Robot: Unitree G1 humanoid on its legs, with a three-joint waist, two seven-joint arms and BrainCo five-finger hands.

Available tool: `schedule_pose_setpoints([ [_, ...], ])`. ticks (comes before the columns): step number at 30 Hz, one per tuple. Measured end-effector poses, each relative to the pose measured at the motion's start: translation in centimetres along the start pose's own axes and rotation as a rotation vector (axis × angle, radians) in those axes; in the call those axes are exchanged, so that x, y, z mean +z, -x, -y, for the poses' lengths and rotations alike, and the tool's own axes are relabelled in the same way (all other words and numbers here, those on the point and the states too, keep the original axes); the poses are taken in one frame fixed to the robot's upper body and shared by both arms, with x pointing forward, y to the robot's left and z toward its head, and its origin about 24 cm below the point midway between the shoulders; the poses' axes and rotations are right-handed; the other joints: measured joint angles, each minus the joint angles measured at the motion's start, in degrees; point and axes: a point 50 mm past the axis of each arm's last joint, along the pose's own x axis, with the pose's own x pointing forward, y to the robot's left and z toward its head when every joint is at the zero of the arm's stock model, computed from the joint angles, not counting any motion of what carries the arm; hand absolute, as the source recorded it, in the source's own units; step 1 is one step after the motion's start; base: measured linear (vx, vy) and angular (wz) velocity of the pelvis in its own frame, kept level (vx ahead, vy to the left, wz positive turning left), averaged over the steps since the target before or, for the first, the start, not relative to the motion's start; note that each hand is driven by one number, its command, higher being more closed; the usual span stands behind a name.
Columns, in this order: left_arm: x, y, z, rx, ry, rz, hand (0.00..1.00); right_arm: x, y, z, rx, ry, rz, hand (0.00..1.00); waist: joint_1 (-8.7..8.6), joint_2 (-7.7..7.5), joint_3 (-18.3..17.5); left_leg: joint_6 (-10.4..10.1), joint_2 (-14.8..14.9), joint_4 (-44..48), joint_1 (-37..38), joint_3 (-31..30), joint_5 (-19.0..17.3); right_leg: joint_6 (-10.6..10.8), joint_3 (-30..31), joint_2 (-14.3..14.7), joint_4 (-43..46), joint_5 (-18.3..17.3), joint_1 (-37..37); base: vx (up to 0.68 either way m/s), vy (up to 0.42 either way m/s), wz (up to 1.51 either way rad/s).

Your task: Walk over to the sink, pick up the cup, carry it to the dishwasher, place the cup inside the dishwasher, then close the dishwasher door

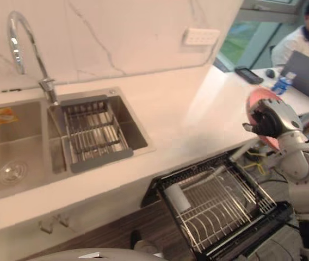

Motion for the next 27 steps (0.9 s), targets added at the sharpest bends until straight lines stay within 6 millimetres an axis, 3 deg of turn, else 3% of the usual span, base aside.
schedule_pose_setpoints([
  [12,-0.9,-0.1,-0.8,0.055,0.080,-0.104,0.00,-2.5,3.7,-2.9,0.048,-0.093,-0.159,1.00,-1.05,-1.34,1.03,0.28,0.78,4.85,-0.01,2.37,-4.65,0.11,-0.36,-0.57,2.31,-0.77,-0.67,0.04,0.025,-0.13],
  [18,-0.9,-0.1,-0.9,0.056,0.088,-0.105,0.00,-3.7,5.7,-3.6,0.045,-0.125,-0.239,1.00,-1.15,-0.23,2.45,0.27,1.30,8.40,-0.86,1.43,-6.51,0.56,-3.21,-1.62,4.65,-1.83,-0.76,0.00,0.014,0.03],
  [27,-1.0,-0.1,-0.7,0.044,0.107,-0.105,0.00,-4.9,9.3,-8.8,0.096,-0.244,-0.409,1.00,-0.61,1.06,3.73,0.44,1.36,9.51,-1.97,-0.98,-7.96,0.40,-5.97,-3.00,6.15,-3.53,-0.78,-0.04,0.011,0.15],
])
